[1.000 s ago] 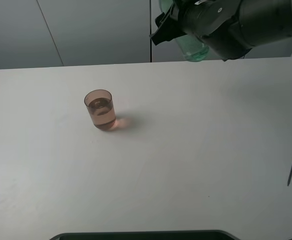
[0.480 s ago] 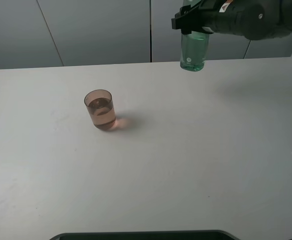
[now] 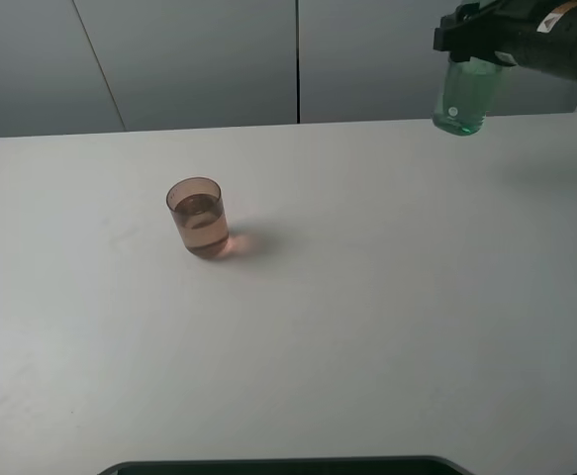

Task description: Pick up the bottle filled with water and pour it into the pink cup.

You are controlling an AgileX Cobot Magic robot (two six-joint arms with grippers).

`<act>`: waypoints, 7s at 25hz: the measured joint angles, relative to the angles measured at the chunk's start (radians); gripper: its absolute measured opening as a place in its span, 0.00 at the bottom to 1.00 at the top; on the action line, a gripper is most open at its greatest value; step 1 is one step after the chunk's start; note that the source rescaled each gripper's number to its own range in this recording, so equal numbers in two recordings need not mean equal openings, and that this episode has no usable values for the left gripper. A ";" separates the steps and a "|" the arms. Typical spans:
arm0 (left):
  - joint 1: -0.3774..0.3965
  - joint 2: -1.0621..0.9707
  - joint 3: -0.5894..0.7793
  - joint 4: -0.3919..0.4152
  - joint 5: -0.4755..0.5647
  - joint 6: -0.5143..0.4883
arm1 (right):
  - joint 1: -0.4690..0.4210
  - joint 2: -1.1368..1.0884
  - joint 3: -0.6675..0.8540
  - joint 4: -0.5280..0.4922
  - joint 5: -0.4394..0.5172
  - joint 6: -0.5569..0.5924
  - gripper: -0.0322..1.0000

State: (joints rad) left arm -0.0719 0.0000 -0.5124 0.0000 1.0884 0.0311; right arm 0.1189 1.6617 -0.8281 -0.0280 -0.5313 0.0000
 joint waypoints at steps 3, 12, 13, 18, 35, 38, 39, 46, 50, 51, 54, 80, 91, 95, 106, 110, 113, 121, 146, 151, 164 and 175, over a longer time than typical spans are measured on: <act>0.000 0.000 0.000 0.000 0.000 0.000 | -0.033 -0.056 0.087 0.018 -0.082 -0.021 0.03; 0.000 0.000 0.000 0.000 0.000 0.000 | -0.048 -0.088 0.266 0.037 -0.195 -0.069 0.03; 0.000 0.000 0.000 0.000 0.000 0.000 | -0.048 -0.088 0.280 0.039 -0.206 -0.079 0.03; 0.000 0.001 0.000 0.000 0.000 0.000 | -0.048 -0.088 0.315 0.051 -0.269 -0.116 0.03; 0.000 0.000 0.000 0.000 0.000 -0.002 | -0.048 0.109 0.413 0.069 -0.465 -0.084 0.03; 0.000 0.000 0.000 0.000 0.000 -0.002 | -0.048 0.148 0.413 0.069 -0.480 -0.079 0.03; 0.000 0.000 0.000 0.000 0.000 -0.002 | -0.048 0.155 0.413 0.069 -0.480 -0.078 0.03; 0.000 0.000 0.000 0.000 0.000 -0.002 | -0.048 0.198 0.413 0.069 -0.501 -0.076 0.03; 0.000 0.000 0.000 0.000 0.000 -0.002 | -0.048 0.200 0.413 0.098 -0.503 -0.070 0.03; 0.000 0.000 0.000 0.000 0.000 -0.002 | -0.048 0.200 0.413 0.103 -0.503 -0.070 0.03; 0.000 0.001 0.000 0.000 0.000 -0.002 | -0.048 0.200 0.413 0.112 -0.503 -0.070 0.03; 0.000 0.000 0.000 0.000 0.000 -0.002 | -0.048 -0.187 0.413 0.122 -0.324 -0.088 1.00; 0.000 0.000 0.000 0.000 0.000 -0.002 | -0.118 -0.397 0.006 0.152 0.609 -0.121 1.00; 0.000 0.000 0.000 0.000 0.000 -0.002 | -0.179 -0.401 -0.193 0.152 1.068 -0.121 1.00; 0.000 0.000 0.000 0.000 0.000 -0.002 | -0.236 -0.543 -0.261 0.117 1.725 -0.086 1.00; 0.000 0.000 0.000 0.000 0.000 -0.002 | -0.236 -0.720 -0.153 0.117 1.731 -0.074 1.00; 0.000 0.000 0.000 0.000 0.000 0.001 | -0.236 -0.869 -0.050 0.117 1.718 -0.070 1.00; 0.000 0.000 0.000 0.000 0.000 0.001 | -0.236 -1.229 0.175 0.107 1.716 -0.064 1.00; 0.000 0.000 0.000 0.000 0.000 0.001 | -0.174 -1.663 0.313 0.045 1.636 -0.009 1.00; 0.000 0.000 0.000 0.000 0.000 0.001 | -0.160 -1.663 0.313 -0.005 1.636 0.043 1.00; 0.000 0.000 0.000 0.005 0.000 0.001 | -0.160 -1.663 0.313 0.067 1.634 -0.005 1.00; 0.000 0.000 0.000 0.005 0.000 0.001 | -0.160 -1.663 0.313 0.067 1.634 -0.005 1.00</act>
State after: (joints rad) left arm -0.0719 0.0000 -0.5124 0.0053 1.0884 0.0326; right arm -0.0408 -0.0009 -0.5148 0.0394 1.1025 -0.0053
